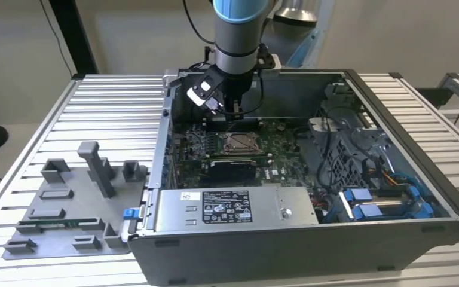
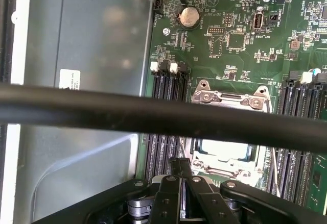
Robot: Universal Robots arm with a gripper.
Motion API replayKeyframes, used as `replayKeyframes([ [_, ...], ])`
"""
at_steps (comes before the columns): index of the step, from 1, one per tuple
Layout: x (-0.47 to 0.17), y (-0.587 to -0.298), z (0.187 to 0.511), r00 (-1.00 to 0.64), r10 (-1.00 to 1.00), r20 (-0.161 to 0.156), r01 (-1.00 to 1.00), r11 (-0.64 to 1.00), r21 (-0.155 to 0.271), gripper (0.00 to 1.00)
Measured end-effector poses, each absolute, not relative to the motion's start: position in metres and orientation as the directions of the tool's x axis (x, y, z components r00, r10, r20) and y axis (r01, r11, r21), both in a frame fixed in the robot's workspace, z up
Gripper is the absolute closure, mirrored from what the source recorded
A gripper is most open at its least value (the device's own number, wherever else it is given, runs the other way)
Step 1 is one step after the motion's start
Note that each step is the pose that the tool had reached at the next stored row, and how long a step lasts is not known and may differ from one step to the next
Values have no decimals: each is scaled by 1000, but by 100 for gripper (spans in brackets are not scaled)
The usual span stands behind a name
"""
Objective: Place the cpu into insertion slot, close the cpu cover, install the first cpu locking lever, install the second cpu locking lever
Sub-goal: 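Install the first cpu locking lever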
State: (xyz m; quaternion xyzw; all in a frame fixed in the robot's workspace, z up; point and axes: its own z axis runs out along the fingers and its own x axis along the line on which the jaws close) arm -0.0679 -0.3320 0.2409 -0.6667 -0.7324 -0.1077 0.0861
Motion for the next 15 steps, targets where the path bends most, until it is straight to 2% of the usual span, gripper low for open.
replayKeyframes([
  [5,-68,-332,241,-96,957,274,995,88,43,100],
  [8,-70,-332,241,-96,950,297,995,86,45,100],
  [12,-71,-341,241,-96,949,299,995,87,45,100],
  [15,-74,-344,240,-96,941,323,995,85,48,100],
])
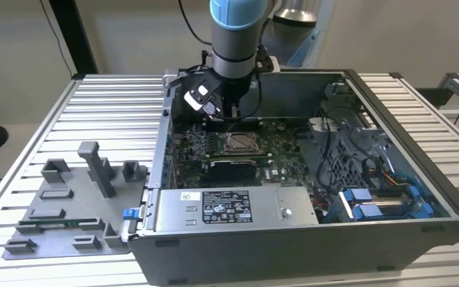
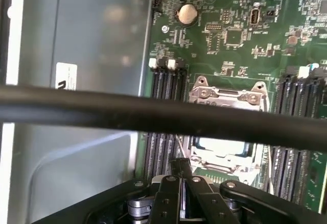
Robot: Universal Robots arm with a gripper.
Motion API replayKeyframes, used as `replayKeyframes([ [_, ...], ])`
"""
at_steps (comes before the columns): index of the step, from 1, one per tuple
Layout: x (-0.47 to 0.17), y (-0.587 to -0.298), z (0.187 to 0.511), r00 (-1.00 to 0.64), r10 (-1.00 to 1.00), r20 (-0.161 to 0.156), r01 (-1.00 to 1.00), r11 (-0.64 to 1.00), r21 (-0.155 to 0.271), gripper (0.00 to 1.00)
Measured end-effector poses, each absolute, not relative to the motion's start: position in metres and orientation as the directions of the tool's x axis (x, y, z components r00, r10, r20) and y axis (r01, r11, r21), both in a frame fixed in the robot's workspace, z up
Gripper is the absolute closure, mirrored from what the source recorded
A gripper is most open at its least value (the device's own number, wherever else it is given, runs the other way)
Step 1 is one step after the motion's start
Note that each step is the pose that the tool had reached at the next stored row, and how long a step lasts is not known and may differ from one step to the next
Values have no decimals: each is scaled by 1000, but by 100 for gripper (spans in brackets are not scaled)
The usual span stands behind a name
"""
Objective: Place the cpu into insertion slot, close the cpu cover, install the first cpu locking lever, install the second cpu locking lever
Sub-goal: 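Install the first cpu locking lever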
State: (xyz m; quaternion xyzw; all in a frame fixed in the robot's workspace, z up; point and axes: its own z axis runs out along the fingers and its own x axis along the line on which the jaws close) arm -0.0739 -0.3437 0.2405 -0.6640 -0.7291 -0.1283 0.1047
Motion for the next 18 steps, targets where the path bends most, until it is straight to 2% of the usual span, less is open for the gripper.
replayKeyframes([
  [2,-75,-344,240,-96,938,332,995,85,49,100],
  [18,-77,-340,217,-97,937,335,995,85,49,100],
])
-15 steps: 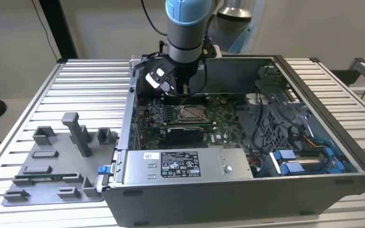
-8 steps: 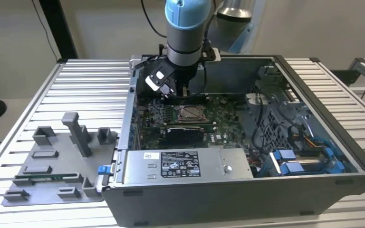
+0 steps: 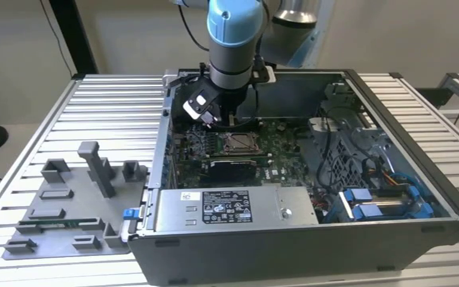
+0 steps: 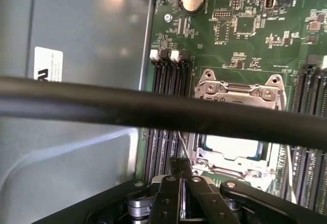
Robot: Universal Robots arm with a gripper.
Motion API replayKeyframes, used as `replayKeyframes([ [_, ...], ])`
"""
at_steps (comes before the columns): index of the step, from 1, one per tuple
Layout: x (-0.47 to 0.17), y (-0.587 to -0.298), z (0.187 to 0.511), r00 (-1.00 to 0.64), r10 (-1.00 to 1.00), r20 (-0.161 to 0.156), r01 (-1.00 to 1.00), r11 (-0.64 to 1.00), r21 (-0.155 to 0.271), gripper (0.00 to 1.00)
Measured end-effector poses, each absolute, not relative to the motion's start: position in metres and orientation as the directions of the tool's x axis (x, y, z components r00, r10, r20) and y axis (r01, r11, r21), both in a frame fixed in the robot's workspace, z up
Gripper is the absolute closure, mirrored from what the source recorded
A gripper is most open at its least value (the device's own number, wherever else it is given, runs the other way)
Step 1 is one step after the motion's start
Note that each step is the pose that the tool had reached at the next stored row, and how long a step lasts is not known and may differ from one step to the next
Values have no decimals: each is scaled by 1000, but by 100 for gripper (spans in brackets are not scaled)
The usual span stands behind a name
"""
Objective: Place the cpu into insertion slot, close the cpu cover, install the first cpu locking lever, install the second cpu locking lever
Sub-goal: 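Install the first cpu locking lever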
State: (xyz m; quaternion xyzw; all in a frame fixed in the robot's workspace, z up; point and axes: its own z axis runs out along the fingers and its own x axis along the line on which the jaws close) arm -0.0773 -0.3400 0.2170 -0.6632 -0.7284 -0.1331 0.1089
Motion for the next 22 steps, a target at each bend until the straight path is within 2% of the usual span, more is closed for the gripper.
replayKeyframes([
  [22,-80,-339,208,-97,937,335,995,85,50,100],
])
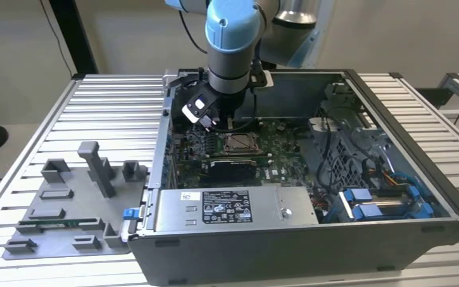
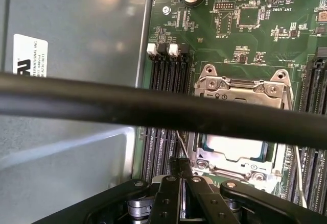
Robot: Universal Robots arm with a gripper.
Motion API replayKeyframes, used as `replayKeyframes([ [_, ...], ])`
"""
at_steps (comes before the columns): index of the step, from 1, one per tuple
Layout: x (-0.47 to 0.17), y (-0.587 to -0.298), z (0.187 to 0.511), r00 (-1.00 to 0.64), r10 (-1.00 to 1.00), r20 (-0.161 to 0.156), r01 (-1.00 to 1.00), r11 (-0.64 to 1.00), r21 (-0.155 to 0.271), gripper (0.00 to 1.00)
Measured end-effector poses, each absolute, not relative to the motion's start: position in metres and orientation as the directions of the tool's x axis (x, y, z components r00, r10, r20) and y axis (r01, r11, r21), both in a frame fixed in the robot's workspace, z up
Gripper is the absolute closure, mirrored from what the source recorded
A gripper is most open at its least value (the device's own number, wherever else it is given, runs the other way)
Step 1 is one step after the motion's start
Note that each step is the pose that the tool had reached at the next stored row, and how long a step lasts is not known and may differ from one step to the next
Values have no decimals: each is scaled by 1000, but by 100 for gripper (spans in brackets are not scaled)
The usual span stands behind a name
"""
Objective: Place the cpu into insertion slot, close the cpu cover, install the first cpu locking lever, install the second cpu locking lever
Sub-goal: 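Install the first cpu locking lever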
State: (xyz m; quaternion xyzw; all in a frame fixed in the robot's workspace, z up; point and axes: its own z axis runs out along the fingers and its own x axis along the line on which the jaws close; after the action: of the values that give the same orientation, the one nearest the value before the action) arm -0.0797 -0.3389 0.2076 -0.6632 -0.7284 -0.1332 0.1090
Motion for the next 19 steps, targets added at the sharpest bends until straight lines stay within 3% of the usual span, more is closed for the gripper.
replayKeyframes([
  [19,-73,-339,203,-97,937,335,995,85,49,100],
])
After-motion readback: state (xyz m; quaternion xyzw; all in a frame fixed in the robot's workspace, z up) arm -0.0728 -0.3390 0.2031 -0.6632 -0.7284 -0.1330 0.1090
